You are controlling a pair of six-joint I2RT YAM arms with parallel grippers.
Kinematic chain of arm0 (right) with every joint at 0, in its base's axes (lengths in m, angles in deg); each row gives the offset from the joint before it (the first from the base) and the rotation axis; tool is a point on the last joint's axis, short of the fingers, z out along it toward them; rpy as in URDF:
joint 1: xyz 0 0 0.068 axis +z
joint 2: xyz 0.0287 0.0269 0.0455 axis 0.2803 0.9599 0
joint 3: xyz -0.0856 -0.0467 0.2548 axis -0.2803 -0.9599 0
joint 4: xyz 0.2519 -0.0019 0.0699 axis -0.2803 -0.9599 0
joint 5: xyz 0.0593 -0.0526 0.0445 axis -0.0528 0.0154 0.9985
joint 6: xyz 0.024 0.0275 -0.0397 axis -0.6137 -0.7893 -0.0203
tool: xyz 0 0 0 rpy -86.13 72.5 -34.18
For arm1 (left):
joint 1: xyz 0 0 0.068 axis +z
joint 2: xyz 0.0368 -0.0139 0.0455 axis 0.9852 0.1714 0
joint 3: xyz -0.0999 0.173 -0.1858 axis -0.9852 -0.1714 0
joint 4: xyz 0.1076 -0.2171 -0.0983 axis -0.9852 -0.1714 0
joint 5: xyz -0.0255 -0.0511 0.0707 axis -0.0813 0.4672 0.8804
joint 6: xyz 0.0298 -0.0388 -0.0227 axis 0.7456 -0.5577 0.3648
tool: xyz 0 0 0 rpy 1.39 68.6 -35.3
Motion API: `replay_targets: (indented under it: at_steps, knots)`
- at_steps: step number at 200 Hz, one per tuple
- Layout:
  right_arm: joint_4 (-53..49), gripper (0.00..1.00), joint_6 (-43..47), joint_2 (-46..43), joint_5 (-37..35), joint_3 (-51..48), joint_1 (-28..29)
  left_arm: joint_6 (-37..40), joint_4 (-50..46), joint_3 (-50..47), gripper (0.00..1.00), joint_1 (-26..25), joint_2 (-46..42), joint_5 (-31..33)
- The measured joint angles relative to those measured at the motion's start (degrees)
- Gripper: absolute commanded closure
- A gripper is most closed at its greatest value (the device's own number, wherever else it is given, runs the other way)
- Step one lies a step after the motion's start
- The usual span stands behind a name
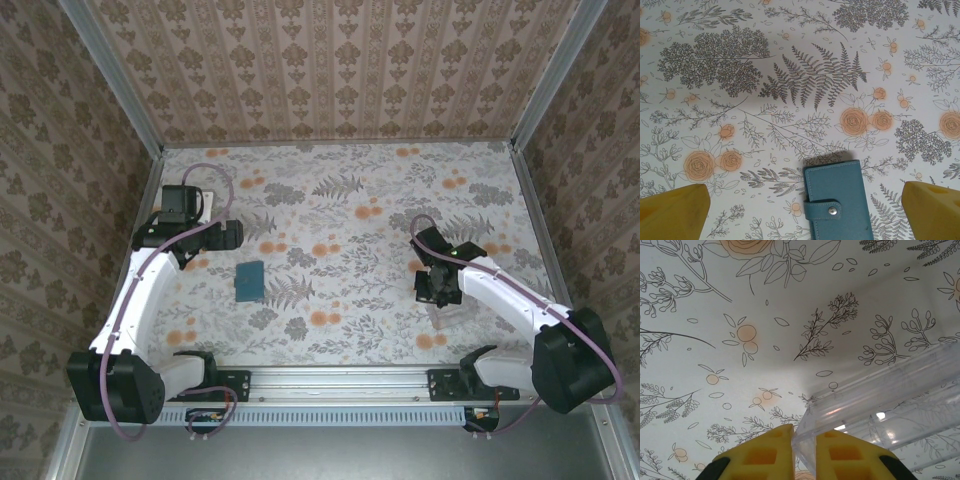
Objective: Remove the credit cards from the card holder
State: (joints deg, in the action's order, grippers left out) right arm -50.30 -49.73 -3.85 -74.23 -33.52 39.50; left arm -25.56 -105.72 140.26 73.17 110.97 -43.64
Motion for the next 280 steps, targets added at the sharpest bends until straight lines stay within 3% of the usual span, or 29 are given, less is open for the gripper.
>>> replay_targets:
  at_steps: [69,172,280]
  knots:
    - [-0.02,1.0,0.0,-0.26,-0.96,0.02,0.11,-0.02,0.02,-0.15,0.0,0.0,-0.15,0.0]
    - [-1.68,1.0,-1.84,0.76,-1.51,5.16,3.02,0.0,0.04,-0.33,0.0,0.0,-0.52,-0.02]
    - [-0.11,1.0,-12.04,21.97,-6.82,27.34,15.8,-0.02,0.22,-0.37,0.0,0.0,-1.18,-0.42]
